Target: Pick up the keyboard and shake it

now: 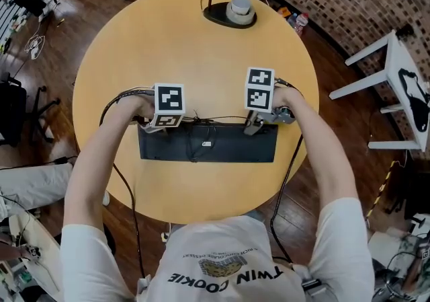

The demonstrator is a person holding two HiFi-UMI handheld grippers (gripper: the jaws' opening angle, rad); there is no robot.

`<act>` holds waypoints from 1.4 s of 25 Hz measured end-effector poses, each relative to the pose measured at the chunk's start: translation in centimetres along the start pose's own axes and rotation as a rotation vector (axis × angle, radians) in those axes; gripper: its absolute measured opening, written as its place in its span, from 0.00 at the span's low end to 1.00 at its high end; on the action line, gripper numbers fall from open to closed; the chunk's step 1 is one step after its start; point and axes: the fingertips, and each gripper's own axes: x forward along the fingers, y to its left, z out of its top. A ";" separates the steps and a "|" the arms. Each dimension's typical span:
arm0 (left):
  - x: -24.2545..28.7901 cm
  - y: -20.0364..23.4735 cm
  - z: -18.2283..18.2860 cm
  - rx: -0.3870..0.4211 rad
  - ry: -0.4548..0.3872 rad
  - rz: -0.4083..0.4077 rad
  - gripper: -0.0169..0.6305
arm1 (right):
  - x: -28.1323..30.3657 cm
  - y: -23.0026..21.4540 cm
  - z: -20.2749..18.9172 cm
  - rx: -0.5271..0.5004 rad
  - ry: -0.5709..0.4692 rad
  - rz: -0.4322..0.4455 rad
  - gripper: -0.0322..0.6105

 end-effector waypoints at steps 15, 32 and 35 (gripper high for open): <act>0.6 1.9 0.4 -0.051 -0.088 0.285 0.37 | 0.2 -2.6 0.1 0.022 -0.030 -0.408 0.26; -2.6 -6.4 -1.5 -0.351 -0.575 0.755 0.04 | 0.9 6.7 -0.5 0.138 -0.273 -1.012 0.24; -3.0 -10.4 -0.9 -0.356 -0.682 0.768 0.04 | 2.9 11.0 0.4 0.160 -0.422 -0.994 0.23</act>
